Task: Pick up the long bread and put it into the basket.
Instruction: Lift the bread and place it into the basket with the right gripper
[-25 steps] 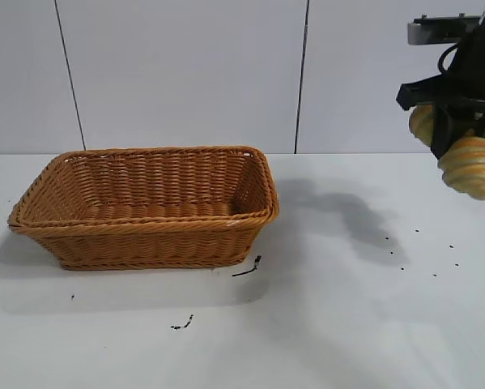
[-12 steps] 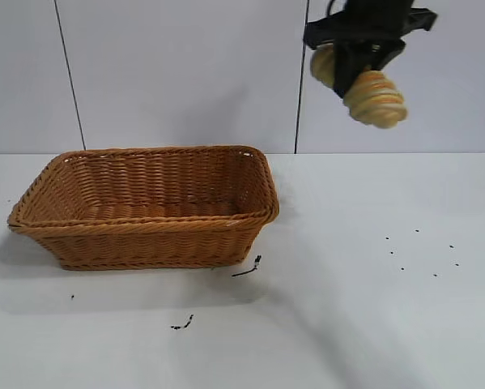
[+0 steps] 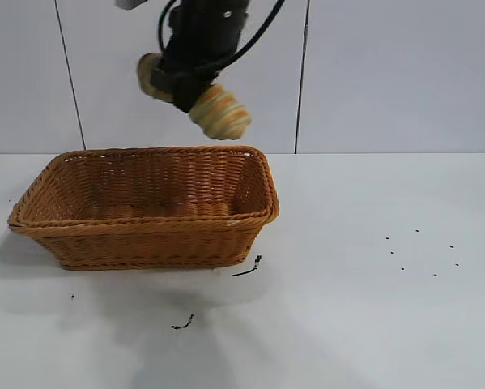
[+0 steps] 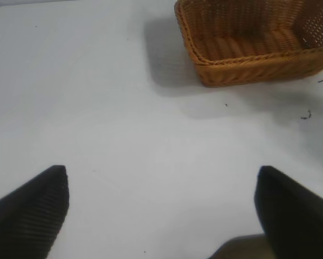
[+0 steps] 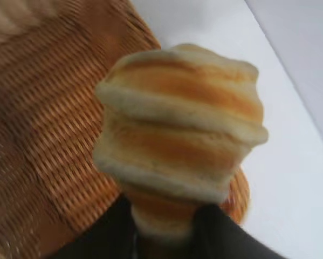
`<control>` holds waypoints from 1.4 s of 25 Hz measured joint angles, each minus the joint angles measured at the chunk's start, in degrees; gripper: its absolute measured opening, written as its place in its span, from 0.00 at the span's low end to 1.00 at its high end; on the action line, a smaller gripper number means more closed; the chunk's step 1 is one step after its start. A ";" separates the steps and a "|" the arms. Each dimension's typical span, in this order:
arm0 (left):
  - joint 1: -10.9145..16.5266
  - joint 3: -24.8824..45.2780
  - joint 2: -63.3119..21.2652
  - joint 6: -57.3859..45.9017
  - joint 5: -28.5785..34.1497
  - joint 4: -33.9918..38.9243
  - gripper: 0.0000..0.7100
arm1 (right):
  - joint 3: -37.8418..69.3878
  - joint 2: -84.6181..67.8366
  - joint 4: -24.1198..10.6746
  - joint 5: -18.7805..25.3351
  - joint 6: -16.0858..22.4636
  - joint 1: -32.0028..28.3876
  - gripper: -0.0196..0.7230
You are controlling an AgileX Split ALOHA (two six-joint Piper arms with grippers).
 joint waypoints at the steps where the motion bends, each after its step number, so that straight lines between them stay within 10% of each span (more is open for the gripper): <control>1: 0.00 0.00 0.00 0.00 0.00 0.00 0.98 | 0.00 1.11 0.00 -0.58 -1.51 0.00 0.20; 11: 0.00 0.00 0.00 0.00 0.00 0.00 0.98 | 0.19 8.05 -0.02 -4.02 -3.00 -0.17 0.21; 19: 0.00 0.00 0.00 0.00 0.00 0.00 0.98 | 0.19 8.05 0.61 -5.34 1.04 -0.99 0.84; 35: 0.00 0.00 0.00 0.00 0.00 0.00 0.98 | 0.19 3.26 2.33 -5.93 3.77 -3.71 0.89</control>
